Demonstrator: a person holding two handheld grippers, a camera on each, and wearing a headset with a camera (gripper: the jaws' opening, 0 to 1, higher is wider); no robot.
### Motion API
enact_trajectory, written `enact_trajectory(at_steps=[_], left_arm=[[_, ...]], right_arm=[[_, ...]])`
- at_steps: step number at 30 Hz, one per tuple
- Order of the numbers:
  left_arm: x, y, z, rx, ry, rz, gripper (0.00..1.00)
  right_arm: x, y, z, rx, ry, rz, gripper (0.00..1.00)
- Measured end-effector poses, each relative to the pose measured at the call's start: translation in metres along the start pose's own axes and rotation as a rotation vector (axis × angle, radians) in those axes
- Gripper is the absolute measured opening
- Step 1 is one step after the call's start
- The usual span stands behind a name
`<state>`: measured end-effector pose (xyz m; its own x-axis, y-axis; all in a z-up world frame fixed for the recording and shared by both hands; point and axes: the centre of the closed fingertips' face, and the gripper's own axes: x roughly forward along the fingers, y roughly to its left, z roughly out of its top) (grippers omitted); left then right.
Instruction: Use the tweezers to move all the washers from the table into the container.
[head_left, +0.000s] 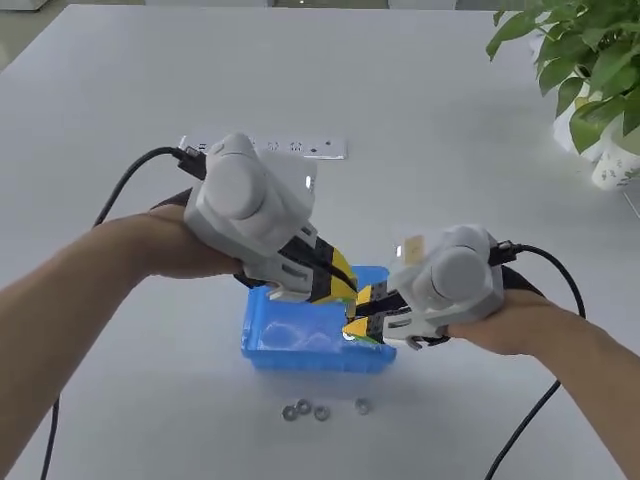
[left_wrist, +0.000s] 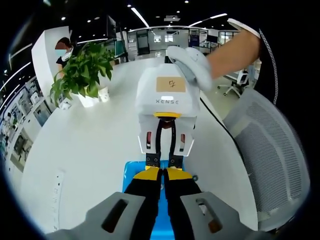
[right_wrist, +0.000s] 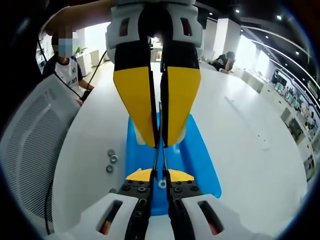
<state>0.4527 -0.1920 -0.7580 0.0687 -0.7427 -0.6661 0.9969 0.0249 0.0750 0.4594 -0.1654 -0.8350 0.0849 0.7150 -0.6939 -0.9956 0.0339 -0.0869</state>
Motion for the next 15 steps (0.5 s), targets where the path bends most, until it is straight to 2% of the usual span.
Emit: enact_trajectory(at_steps=[15], left_arm=[[-0.018,-0.014,0.018,0.017,-0.029,0.014,0.06]], right_arm=[[-0.02,0.012,0.019,-0.009,-0.027,-0.051,0.11]])
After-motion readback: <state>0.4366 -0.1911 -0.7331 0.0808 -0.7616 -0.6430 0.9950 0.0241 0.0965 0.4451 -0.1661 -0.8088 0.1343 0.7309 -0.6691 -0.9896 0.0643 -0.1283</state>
